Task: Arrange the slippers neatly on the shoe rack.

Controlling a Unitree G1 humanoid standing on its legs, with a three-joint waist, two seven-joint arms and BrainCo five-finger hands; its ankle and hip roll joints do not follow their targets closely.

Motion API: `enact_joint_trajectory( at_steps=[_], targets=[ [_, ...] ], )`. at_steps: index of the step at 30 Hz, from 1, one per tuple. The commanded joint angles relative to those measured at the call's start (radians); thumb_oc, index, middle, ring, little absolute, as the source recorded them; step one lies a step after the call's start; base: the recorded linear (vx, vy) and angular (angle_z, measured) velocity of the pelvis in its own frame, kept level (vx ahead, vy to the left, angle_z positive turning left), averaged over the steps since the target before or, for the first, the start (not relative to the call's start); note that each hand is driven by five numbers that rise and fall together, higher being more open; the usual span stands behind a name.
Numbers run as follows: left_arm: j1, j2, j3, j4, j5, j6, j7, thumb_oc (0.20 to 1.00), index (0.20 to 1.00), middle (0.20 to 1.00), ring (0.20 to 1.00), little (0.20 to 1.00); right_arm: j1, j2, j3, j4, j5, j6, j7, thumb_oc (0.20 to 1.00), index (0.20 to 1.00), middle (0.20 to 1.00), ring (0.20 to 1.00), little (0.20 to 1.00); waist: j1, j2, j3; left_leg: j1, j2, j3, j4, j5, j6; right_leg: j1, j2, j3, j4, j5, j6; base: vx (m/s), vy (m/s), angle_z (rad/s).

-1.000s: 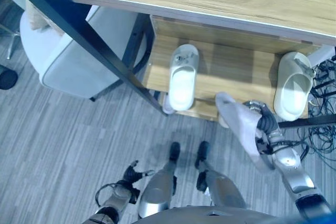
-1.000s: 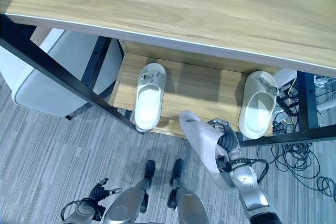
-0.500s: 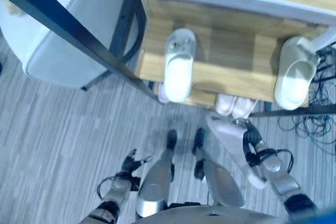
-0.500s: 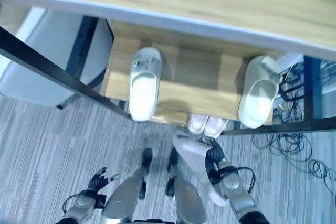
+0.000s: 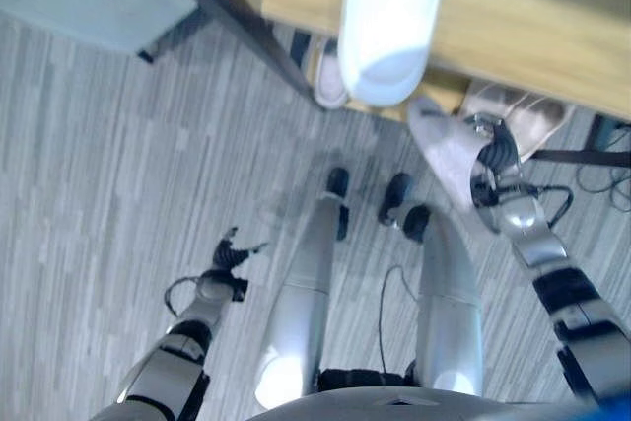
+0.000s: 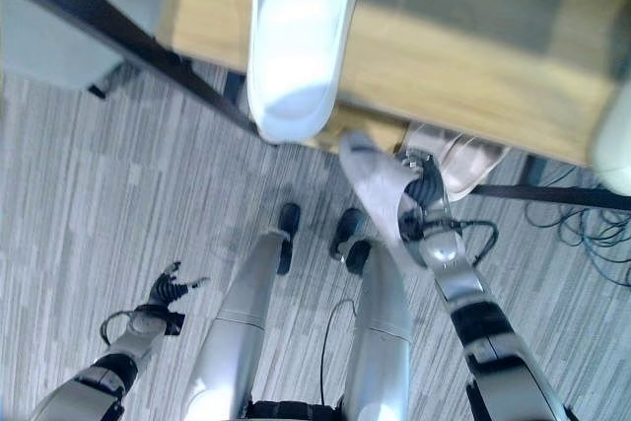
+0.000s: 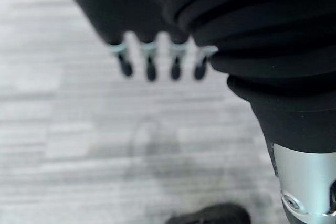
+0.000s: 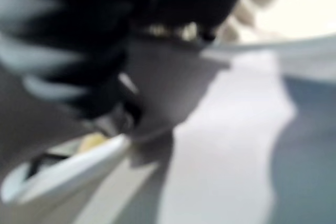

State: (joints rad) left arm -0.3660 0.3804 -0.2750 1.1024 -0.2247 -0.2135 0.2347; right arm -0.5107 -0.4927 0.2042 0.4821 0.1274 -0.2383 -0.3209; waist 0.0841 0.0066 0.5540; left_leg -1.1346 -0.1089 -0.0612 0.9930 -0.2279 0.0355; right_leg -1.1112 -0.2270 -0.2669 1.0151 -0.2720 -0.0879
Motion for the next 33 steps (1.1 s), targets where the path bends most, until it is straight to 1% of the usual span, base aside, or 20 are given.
enact_joint_trajectory(
  at_steps=[1,2,4,5,8,9,10,11,12,13,15,16,18,20,24,27,28,29,31,33],
  targets=[
    [0.081,0.040,-0.015,-0.135,-0.039,-0.046,0.050,1.000,1.000,1.000,1.000,1.000,-0.032,-0.085,-0.037,-0.107,0.127,-0.078,-0.068,0.200,0.200,0.200,0.200,0.200,-0.008,0.042,-0.054,-0.110,0.026,-0.035,0.066,-0.077,-0.024,-0.042,-0.074,0.150,0.162,-0.133,0.125,0.06,0.016,0.31],
    [0.067,0.053,-0.028,-0.132,-0.058,-0.053,0.055,1.000,1.000,1.000,1.000,1.000,-0.116,-0.098,-0.034,-0.083,0.172,-0.091,-0.091,0.200,0.200,0.200,0.200,0.200,0.002,0.045,-0.057,-0.169,0.021,-0.037,0.126,-0.098,-0.022,-0.102,-0.076,0.161,0.233,-0.166,0.118,0.06,0.058,0.49],
    [0.065,0.062,-0.031,-0.149,-0.103,-0.054,0.057,1.000,1.000,1.000,1.000,1.000,-0.210,-0.096,-0.017,-0.087,0.241,-0.111,-0.116,0.200,0.200,0.200,0.200,0.200,0.015,0.054,-0.054,-0.243,0.018,-0.035,0.214,-0.128,-0.014,-0.176,-0.087,0.177,0.330,-0.201,0.107,0.10,0.048,0.41],
    [0.068,0.068,-0.032,-0.162,-0.121,-0.057,0.059,1.000,1.000,1.000,1.000,1.000,-0.264,-0.105,-0.012,-0.091,0.261,-0.112,-0.133,0.200,0.200,0.200,0.200,0.200,0.022,0.059,-0.055,-0.275,0.014,-0.032,0.246,-0.137,-0.009,-0.208,-0.093,0.183,0.365,-0.208,0.104,0.14,0.029,-0.06],
    [0.069,0.084,-0.047,-0.188,-0.138,-0.066,0.075,1.000,1.000,1.000,1.000,1.000,-0.415,-0.123,0.013,-0.084,0.251,-0.114,-0.176,0.200,0.200,0.200,0.200,0.200,0.042,0.068,-0.058,-0.374,0.000,-0.032,0.367,-0.182,-0.001,-0.310,-0.108,0.209,0.491,-0.248,0.096,0.12,0.007,-0.08],
    [0.068,0.084,-0.046,-0.188,-0.138,-0.066,0.075,1.000,1.000,1.000,1.000,1.000,-0.418,-0.124,0.014,-0.082,0.252,-0.115,-0.176,0.200,0.200,0.200,0.200,0.200,0.041,0.068,-0.060,-0.380,-0.001,-0.031,0.369,-0.181,-0.001,-0.316,-0.109,0.211,0.494,-0.248,0.096,0.16,0.031,0.10],
    [0.082,0.091,-0.059,-0.217,-0.138,-0.072,0.082,1.000,1.000,1.000,1.000,1.000,-0.491,-0.132,0.038,-0.068,0.249,-0.110,-0.196,0.200,0.200,0.200,0.200,0.200,0.050,0.071,-0.059,-0.427,-0.005,-0.026,0.438,-0.207,0.002,-0.364,-0.116,0.228,0.561,-0.268,0.089,0.14,0.017,0.10],
    [0.089,0.095,-0.064,-0.228,-0.146,-0.075,0.084,1.000,1.000,1.000,1.000,1.000,-0.515,-0.127,0.048,-0.067,0.246,-0.105,-0.210,0.200,0.200,0.200,0.200,0.200,0.055,0.071,-0.047,-0.434,-0.006,-0.023,0.478,-0.225,0.003,-0.372,-0.116,0.238,0.594,-0.277,0.088,0.13,0.016,0.09],
    [0.089,0.095,-0.063,-0.228,-0.147,-0.075,0.084,1.000,1.000,1.000,1.000,1.000,-0.517,-0.127,0.049,-0.066,0.246,-0.105,-0.210,0.200,0.200,0.200,0.200,0.200,0.054,0.070,-0.046,-0.434,-0.006,-0.022,0.478,-0.225,0.003,-0.374,-0.117,0.241,0.596,-0.277,0.087,0.13,-0.012,0.05],
    [0.104,0.101,-0.072,-0.247,-0.159,-0.083,0.080,1.000,1.000,1.000,1.000,1.000,-0.556,-0.137,0.068,-0.039,0.232,-0.093,-0.209,0.200,0.200,0.200,0.200,0.200,0.061,0.069,-0.035,-0.435,-0.005,-0.018,0.540,-0.265,0.005,-0.382,-0.124,0.258,0.647,-0.298,0.083,0.09,-0.010,0.03],
    [0.105,0.101,-0.071,-0.247,-0.159,-0.083,0.080,1.000,1.000,1.000,1.000,1.000,-0.557,-0.137,0.069,-0.038,0.232,-0.094,-0.209,0.200,0.200,0.200,0.200,0.200,0.059,0.068,-0.035,-0.435,-0.006,-0.016,0.540,-0.265,0.005,-0.383,-0.125,0.259,0.648,-0.298,0.083,0.12,-0.016,-0.02],
    [0.148,0.111,-0.082,-0.285,-0.175,-0.098,0.092,1.000,1.000,1.000,1.000,1.000,-0.584,-0.128,0.095,-0.014,0.233,-0.083,-0.219,0.200,0.200,0.200,0.200,0.200,0.070,0.070,-0.034,-0.435,0.001,-0.005,0.640,-0.333,0.003,-0.389,-0.130,0.283,0.733,-0.330,0.079,0.18,-0.033,-0.06],
    [0.172,0.116,-0.091,-0.291,-0.190,-0.099,0.088,1.000,1.000,1.000,1.000,1.000,-0.611,-0.104,0.107,0.011,0.255,-0.082,-0.229,0.200,0.200,0.200,0.200,0.200,0.080,0.070,-0.034,-0.435,0.012,-0.002,0.699,-0.367,0.002,-0.389,-0.124,0.302,0.782,-0.346,0.075,0.17,-0.038,-0.08],
    [0.202,0.130,-0.100,-0.307,-0.204,-0.104,0.084,1.000,1.000,1.000,1.000,1.000,-0.636,-0.102,0.123,0.028,0.248,-0.074,-0.237,0.200,0.200,0.200,0.200,0.200,0.091,0.071,-0.034,-0.435,0.020,0.002,0.776,-0.410,-0.001,-0.387,-0.118,0.315,0.851,-0.362,0.073,0.13,-0.017,-0.09],
    [0.257,0.155,-0.113,-0.334,-0.207,-0.108,0.087,1.000,1.000,1.000,1.000,1.000,-0.645,-0.075,0.132,0.029,0.250,-0.065,-0.251,0.200,0.200,0.200,0.200,0.200,0.107,0.072,-0.034,-0.435,0.038,-0.005,0.897,-0.481,-0.001,-0.385,-0.105,0.340,0.962,-0.374,0.077,0.10,0.026,-0.08],
    [0.271,0.161,-0.120,-0.313,-0.210,-0.100,0.091,1.000,1.000,1.000,1.000,1.000,-0.673,-0.067,0.161,0.053,0.258,-0.053,-0.243,0.200,0.200,0.200,0.200,0.200,0.115,0.066,-0.034,-0.435,0.051,-0.015,0.974,-0.519,0.001,-0.390,-0.092,0.356,1.025,-0.383,0.077,0.08,0.026,-0.26],
    [0.280,0.166,-0.121,-0.304,-0.220,-0.098,0.089,1.000,1.000,1.000,1.000,1.000,-0.707,-0.062,0.196,0.083,0.256,-0.024,-0.228,0.200,0.200,0.200,0.200,0.200,0.118,0.062,-0.034,-0.435,0.060,-0.021,1.015,-0.539,0.001,-0.391,-0.090,0.358,1.055,-0.388,0.077,0.04,0.018,-0.27],
    [0.280,0.166,-0.120,-0.304,-0.220,-0.099,0.088,1.000,1.000,1.000,1.000,1.000,-0.709,-0.061,0.197,0.084,0.256,-0.024,-0.228,0.200,0.200,0.200,0.200,0.200,0.119,0.061,-0.034,-0.435,0.062,-0.020,1.016,-0.540,0.001,-0.392,-0.089,0.359,1.055,-0.388,0.076,0.04,0.023,-0.24],
    [0.283,0.166,-0.124,-0.298,-0.224,-0.093,0.087,1.000,1.000,1.000,1.000,1.000,-0.720,-0.041,0.223,0.102,0.233,0.002,-0.226,0.200,0.200,0.200,0.200,0.200,0.122,0.061,-0.034,-0.435,0.065,-0.025,1.041,-0.549,-0.001,-0.391,-0.085,0.366,1.071,-0.392,0.078,0.02,0.013,-0.19],
    [0.282,0.162,-0.131,-0.289,-0.226,-0.090,0.083,1.000,1.000,1.000,1.000,1.000,-0.738,-0.023,0.233,0.121,0.154,0.030,-0.245,0.200,0.200,0.200,0.200,0.200,0.119,0.055,-0.034,-0.435,0.068,-0.023,1.062,-0.553,-0.002,-0.392,-0.081,0.374,1.091,-0.393,0.074,0.01,-0.002,-0.13]
  ],
)
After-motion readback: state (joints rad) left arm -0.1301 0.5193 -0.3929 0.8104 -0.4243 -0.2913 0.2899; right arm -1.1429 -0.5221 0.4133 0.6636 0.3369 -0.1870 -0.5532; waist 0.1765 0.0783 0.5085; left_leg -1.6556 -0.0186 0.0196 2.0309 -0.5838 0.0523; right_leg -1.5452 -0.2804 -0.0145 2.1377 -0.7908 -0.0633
